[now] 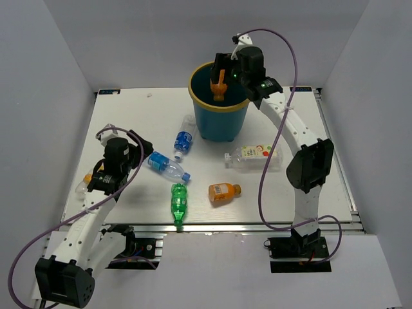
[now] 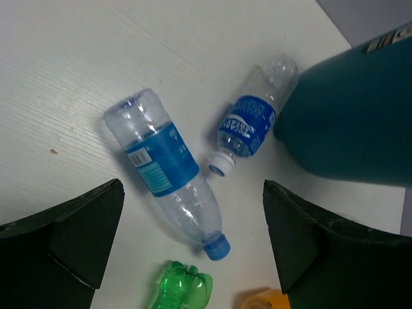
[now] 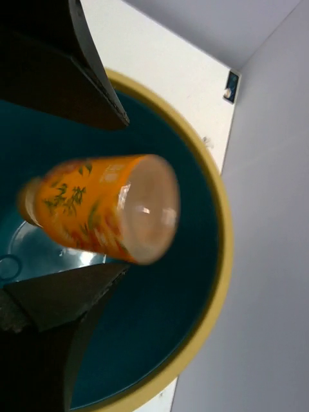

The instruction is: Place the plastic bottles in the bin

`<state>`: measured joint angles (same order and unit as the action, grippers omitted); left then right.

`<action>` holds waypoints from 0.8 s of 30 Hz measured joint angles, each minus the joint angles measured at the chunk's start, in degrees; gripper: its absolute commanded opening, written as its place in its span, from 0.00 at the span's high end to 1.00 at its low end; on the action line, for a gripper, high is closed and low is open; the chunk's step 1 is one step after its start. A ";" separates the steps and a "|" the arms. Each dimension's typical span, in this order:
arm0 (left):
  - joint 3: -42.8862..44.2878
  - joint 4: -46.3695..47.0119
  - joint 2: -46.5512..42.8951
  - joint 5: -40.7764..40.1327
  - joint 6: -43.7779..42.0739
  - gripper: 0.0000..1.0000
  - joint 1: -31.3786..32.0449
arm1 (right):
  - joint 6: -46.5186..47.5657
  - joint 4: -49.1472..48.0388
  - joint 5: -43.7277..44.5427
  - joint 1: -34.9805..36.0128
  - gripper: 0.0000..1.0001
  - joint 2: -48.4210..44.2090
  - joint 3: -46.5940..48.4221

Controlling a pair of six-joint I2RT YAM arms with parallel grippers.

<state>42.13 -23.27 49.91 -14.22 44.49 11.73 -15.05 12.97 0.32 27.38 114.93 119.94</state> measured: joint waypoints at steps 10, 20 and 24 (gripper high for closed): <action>-7.56 2.62 0.24 16.50 0.07 0.02 0.02 | 6.19 1.73 2.01 0.70 0.11 -13.70 -8.96; -12.74 3.10 1.81 18.03 3.06 0.02 15.56 | 1.66 -9.90 8.76 -1.40 0.11 -48.09 -54.69; -13.40 2.16 6.27 13.57 5.22 0.02 21.11 | -2.97 -10.99 8.17 -5.44 0.11 -54.18 -69.51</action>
<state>28.73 -21.10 56.18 -0.64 49.71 32.84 -18.02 1.98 8.49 21.93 60.75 50.43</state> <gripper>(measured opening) 0.979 0.894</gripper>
